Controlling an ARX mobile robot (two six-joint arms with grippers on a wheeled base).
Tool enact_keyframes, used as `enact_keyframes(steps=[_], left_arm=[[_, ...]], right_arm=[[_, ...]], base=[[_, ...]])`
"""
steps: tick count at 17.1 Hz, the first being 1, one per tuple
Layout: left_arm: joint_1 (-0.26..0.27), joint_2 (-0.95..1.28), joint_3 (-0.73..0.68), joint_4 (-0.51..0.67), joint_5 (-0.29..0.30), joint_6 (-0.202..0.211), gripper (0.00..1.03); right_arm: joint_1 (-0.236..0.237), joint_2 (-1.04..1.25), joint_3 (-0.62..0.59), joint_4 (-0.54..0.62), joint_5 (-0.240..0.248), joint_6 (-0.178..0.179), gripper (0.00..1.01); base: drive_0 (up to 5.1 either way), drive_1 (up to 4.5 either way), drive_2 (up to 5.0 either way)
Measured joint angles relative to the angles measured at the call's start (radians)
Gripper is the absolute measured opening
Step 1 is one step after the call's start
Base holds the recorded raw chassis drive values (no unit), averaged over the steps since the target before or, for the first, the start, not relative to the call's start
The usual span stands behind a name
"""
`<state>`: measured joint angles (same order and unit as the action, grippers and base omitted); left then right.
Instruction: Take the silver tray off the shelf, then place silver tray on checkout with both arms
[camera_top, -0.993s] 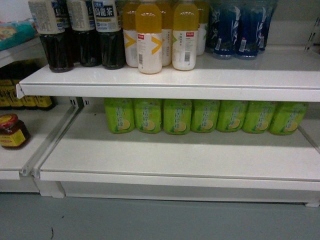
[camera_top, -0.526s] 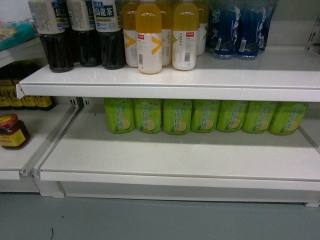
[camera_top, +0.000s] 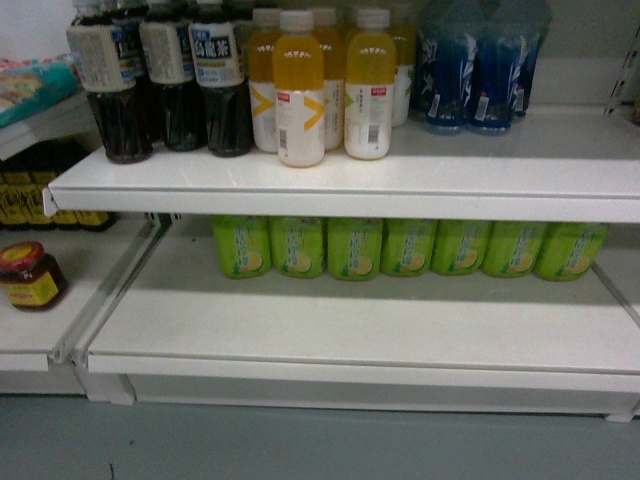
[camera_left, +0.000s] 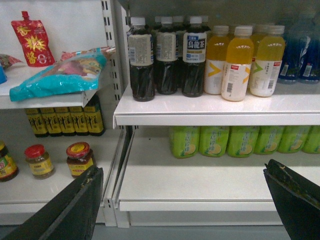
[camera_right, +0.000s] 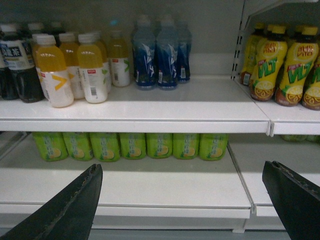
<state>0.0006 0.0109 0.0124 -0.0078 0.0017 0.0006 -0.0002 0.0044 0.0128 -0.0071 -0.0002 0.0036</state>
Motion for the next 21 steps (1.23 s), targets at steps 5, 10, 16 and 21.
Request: enact_keyframes(steps=[5, 10, 16, 21], left_arm=[[0.0, 0.0, 0.0, 0.005, 0.0, 0.0, 0.98], [0.0, 0.0, 0.0, 0.004, -0.004, 0.0, 0.98], [0.0, 0.0, 0.0, 0.004, -0.003, 0.0, 0.98], [0.0, 0.0, 0.0, 0.005, -0.002, 0.0, 0.98]], right_arm=[[0.0, 0.0, 0.0, 0.003, 0.001, 0.001, 0.98], [0.0, 0.0, 0.0, 0.002, -0.001, -0.002, 0.98], [0.0, 0.0, 0.0, 0.002, 0.0, -0.001, 0.98], [0.0, 0.0, 0.0, 0.004, 0.0, -0.001, 0.98]], base=[[0.0, 0.0, 0.0], [0.0, 0.0, 0.0], [0.0, 0.0, 0.0], [0.0, 0.0, 0.0]])
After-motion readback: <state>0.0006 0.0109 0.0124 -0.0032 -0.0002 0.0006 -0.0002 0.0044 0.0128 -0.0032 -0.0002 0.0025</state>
